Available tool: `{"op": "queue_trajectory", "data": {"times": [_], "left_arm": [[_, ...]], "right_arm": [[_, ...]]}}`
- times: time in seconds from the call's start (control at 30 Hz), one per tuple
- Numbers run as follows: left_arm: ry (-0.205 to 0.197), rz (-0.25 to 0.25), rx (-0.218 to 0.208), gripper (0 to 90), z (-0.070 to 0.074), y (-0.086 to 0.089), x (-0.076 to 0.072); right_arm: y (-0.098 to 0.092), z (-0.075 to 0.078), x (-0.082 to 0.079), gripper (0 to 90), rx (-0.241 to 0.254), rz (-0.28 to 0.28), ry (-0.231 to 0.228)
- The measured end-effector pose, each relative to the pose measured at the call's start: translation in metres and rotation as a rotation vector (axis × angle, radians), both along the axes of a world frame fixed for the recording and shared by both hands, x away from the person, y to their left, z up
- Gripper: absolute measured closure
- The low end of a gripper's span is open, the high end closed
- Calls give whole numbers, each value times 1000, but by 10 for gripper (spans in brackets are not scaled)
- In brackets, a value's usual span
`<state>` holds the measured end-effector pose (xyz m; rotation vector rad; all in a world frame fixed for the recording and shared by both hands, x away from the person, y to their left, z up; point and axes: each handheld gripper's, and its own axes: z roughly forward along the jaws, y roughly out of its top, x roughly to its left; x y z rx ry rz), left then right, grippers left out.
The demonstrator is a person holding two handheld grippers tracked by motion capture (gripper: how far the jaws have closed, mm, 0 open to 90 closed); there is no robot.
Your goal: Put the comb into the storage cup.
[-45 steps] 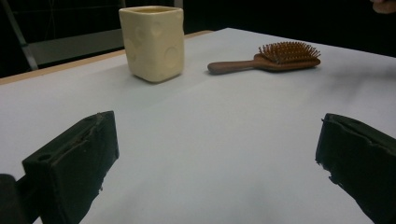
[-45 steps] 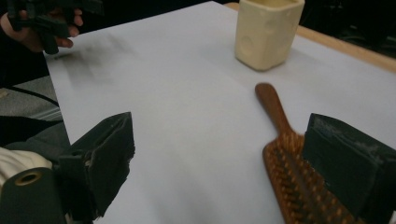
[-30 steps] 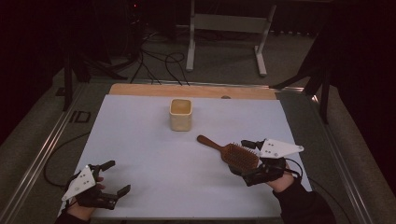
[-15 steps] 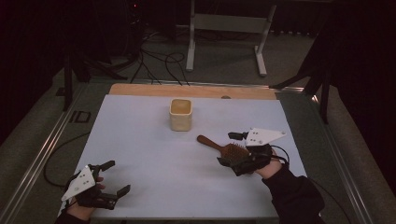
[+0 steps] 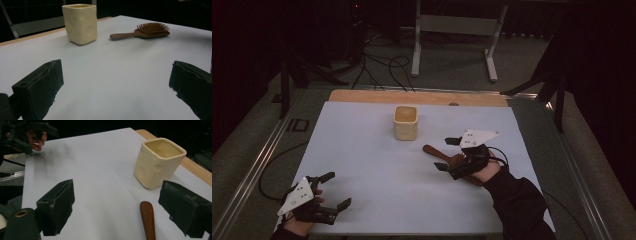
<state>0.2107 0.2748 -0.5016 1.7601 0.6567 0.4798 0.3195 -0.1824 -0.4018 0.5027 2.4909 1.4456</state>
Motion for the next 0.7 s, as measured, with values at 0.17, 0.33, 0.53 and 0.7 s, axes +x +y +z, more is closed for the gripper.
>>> {"op": "queue_trajectory", "data": {"times": [0.17,0.33,0.53,0.7], "left_arm": [[1,-2,-2,2,0,0,0],[0,-1,-1,2,0,0,0],[2,-3,-3,2,0,0,0],[4,-3,-5,2,-1,0,0]], "right_arm": [[6,-7,7,144,-16,8,16],[11,-15,13,180,-46,20,31],[15,-25,18,227,-64,27,56],[20,-33,23,244,-105,33,64]]}}
